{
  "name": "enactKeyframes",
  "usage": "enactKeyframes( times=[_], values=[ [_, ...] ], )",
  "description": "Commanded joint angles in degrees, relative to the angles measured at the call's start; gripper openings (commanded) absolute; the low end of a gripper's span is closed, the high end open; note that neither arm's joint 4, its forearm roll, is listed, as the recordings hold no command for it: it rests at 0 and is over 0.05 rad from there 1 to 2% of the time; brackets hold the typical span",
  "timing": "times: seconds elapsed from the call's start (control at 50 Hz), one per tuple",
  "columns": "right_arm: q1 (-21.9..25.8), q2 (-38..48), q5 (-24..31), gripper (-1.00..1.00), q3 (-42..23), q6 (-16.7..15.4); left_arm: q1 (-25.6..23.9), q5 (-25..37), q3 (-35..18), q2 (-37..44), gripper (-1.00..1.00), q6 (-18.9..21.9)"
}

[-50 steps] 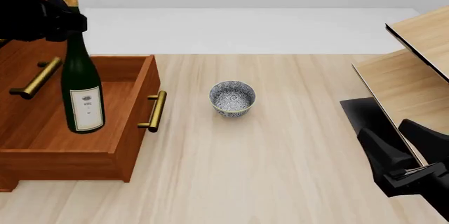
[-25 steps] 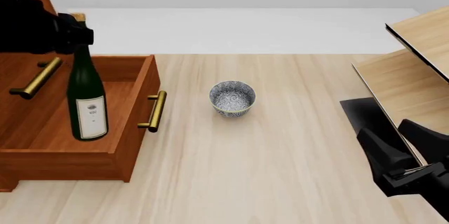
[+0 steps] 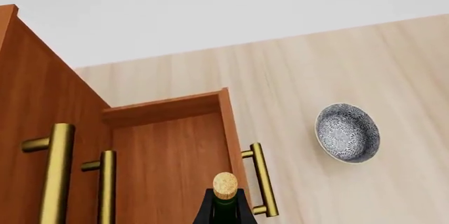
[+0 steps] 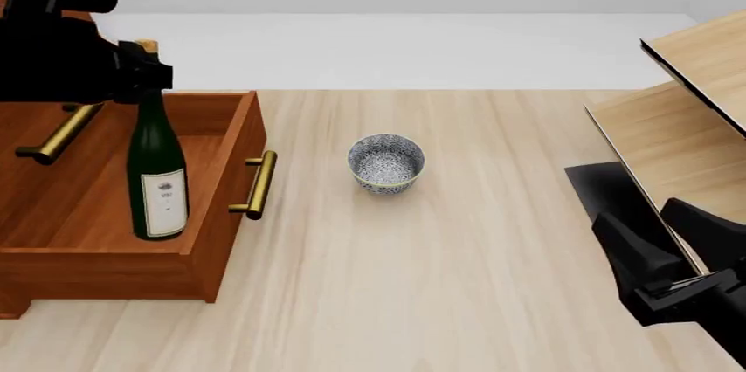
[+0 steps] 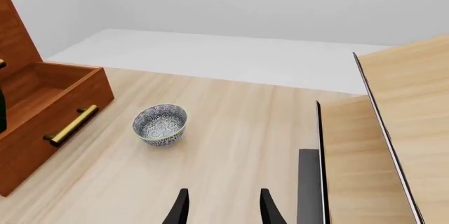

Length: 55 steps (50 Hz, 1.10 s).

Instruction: Put the wine bottle in the bottom drawer of the cabinet.

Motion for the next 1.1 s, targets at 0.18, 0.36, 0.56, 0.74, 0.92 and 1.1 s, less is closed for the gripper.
enactKeyframes(
  times=[0.18, 0.36, 0.56, 0.74, 0.92, 1.1],
  values=[
    [-0.23, -0.27, 0.37, 1.0, 0.0, -0.05, 1.03, -1.71, 0.23, 2.34, -1.0, 0.63],
    [-0.34, -0.24, 0.32, 1.0, 0.0, -0.12, 0.66, -2.69, 1.26, 3.02, -1.0, 0.53],
    [-0.47, -0.02, 0.1, 1.0, 0.0, -0.13, 0.3, -3.69, 1.72, 4.46, -1.0, -0.07],
    [-0.59, -0.48, 0.51, 1.0, 0.0, -0.08, -0.14, -4.2, 1.8, 5.66, -1.0, -0.59],
    [-0.6, -0.96, 1.0, 1.0, 0.0, -0.08, -1.81, -4.93, 2.62, 7.38, -1.0, -2.59],
    [-0.63, -1.47, 1.48, 1.0, 0.0, -0.14, -3.45, -5.88, 3.03, 9.52, -1.0, -4.88]
  ],
)
